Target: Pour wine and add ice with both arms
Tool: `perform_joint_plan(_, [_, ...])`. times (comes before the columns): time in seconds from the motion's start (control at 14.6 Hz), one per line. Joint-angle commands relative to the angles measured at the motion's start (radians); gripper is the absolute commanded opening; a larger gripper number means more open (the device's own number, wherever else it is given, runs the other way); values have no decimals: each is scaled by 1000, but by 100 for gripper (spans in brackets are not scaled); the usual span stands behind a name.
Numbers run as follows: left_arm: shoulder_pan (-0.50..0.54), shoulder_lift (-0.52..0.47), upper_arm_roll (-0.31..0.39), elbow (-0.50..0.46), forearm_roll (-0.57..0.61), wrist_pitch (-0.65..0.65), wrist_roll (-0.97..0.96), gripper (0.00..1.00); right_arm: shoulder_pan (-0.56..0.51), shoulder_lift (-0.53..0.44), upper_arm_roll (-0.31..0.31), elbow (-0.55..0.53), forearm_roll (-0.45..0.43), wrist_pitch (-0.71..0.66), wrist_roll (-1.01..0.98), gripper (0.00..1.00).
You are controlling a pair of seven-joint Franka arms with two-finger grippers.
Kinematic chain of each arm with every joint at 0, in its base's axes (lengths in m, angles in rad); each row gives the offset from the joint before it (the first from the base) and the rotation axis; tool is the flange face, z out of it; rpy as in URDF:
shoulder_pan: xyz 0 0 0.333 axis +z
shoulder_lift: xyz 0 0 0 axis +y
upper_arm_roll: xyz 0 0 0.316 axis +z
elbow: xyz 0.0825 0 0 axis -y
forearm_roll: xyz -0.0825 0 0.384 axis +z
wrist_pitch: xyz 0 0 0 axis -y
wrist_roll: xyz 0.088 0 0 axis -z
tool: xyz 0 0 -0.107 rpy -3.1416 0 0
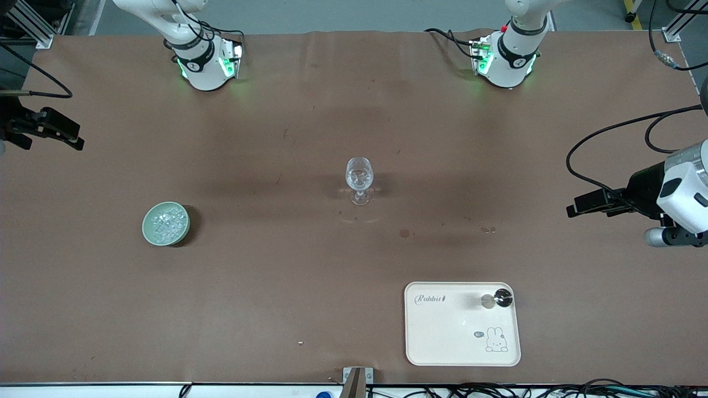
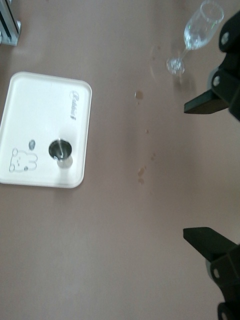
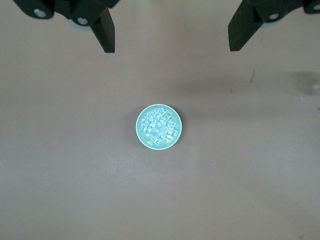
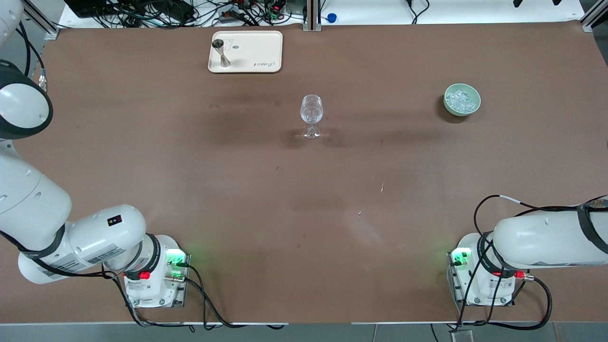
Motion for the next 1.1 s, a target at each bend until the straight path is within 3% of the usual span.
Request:
perform_joint_plan(0.0, [-58, -74, 51, -30, 39, -21, -3, 100, -3, -11, 3, -14, 13, 0, -10, 100])
perform_joint_plan(0.21, [-214, -142, 267, -35, 39, -85, 23, 100, -5, -11, 3, -13, 13, -6, -9, 100])
perform_joint_plan(0.41, [-319, -217, 411, -50, 38, -111, 22, 100, -3, -11, 3, -13, 13, -8, -7, 100])
perform_joint_plan(0.69, [-363, -389, 453, -215, 35, -116, 39, 100, -9, -11, 2, -11, 15, -8, -7, 100])
perform_joint_plan(1.03, [-393, -527, 461, -364, 39, -108, 53, 100, -11, -12, 0, -11, 15, -11, -7, 100])
